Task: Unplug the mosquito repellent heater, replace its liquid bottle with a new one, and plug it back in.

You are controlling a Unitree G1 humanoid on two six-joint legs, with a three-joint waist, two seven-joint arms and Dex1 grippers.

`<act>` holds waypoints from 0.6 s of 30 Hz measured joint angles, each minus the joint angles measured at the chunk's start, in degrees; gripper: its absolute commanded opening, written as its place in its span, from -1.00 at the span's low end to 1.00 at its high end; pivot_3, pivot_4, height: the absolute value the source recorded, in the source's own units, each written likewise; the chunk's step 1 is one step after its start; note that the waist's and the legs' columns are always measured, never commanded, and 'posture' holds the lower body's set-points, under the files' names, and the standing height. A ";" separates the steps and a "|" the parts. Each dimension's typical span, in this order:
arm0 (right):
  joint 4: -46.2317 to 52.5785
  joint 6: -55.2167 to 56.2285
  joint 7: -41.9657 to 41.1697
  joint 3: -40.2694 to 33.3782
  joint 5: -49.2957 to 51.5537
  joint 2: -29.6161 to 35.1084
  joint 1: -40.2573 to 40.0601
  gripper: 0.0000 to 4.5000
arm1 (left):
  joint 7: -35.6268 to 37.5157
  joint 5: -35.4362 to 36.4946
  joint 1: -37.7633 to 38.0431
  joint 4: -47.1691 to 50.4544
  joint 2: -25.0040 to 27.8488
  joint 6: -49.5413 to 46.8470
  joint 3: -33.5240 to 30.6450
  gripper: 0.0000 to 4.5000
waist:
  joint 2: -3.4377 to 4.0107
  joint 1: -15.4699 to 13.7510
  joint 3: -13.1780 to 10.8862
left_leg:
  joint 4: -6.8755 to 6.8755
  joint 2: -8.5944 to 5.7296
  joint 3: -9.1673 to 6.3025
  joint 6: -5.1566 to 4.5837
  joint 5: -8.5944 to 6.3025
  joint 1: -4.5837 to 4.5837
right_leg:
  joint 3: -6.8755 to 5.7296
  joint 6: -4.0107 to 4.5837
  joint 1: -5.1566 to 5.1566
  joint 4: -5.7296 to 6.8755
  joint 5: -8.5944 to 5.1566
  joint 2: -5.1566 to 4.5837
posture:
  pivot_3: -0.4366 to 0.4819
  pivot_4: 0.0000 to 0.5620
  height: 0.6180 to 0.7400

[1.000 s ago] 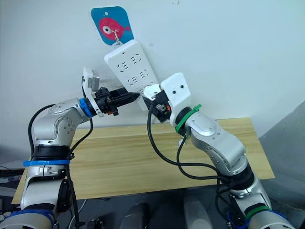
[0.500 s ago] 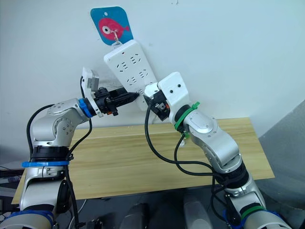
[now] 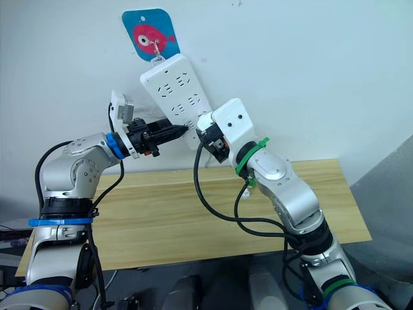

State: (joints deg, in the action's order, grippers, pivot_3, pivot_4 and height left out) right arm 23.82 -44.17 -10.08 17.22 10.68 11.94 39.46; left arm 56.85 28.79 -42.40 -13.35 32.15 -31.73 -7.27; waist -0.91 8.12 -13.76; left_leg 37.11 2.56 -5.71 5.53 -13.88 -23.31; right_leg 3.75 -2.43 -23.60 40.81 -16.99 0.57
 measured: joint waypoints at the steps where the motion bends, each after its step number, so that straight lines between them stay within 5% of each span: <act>1: -0.01 0.00 -0.03 0.07 -0.38 -0.26 0.00 0.35 | -0.01 0.00 0.00 0.04 0.00 -0.13 -0.05 -0.42 | 0.00 0.00 0.00 | 0.00 0.00 0.00 0.00 0.00 0.00 | 0.00 0.00 0.00 0.00 0.00 0.00 | -0.41 -0.40 0.75; 18: -7.64 3.73 -2.57 -0.55 -2.91 -5.79 2.80 0.35 | -0.40 0.01 1.30 1.83 0.33 -3.50 -1.94 -0.42 | -0.02 0.96 0.05 | -0.01 0.02 0.02 0.10 0.08 0.16 | 0.03 0.01 0.00 0.20 0.00 0.02 | -0.40 -0.41 0.75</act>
State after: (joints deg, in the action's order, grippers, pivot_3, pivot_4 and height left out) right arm 16.18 -40.44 -12.64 16.67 7.76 6.15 42.26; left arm 56.45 28.79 -41.09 -11.52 32.47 -35.23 -9.21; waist -0.92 9.09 -13.72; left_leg 37.09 2.57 -5.69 5.63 -13.80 -23.15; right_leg 3.78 -2.42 -23.60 41.01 -16.99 0.59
